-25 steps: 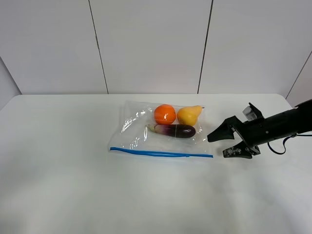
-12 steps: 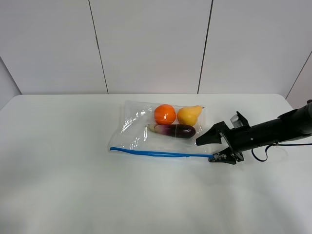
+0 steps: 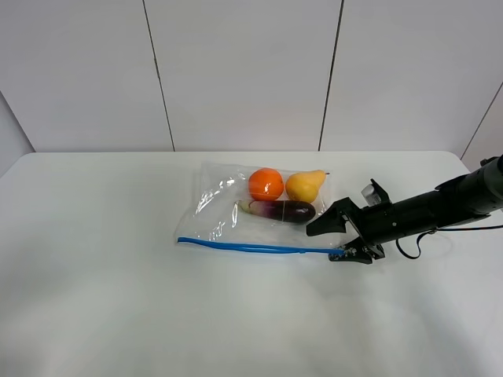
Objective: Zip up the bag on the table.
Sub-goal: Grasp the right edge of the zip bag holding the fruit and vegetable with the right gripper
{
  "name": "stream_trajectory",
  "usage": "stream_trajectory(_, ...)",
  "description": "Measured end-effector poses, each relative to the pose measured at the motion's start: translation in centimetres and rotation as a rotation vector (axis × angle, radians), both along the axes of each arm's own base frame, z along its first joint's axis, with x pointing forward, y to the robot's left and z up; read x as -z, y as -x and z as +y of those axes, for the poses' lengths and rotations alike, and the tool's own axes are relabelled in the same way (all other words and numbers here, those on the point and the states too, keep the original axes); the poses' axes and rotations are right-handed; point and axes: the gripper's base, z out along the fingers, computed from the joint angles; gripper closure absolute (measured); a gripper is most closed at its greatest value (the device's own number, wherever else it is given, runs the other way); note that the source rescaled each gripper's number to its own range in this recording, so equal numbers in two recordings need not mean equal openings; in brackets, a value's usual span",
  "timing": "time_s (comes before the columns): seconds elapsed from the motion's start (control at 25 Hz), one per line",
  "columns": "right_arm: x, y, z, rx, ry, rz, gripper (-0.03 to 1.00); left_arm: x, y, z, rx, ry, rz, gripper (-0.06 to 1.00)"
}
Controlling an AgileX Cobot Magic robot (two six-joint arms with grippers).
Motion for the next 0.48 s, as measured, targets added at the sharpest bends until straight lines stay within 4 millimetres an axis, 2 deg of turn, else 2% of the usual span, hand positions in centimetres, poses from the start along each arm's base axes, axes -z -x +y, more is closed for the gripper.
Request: stream_trajectory(0.48, 0.01, 0.09, 0.01, -0.014, 0.001, -0.002, -0.01, 0.00, 0.00, 0.00, 0.000, 0.000, 0.000, 0.17)
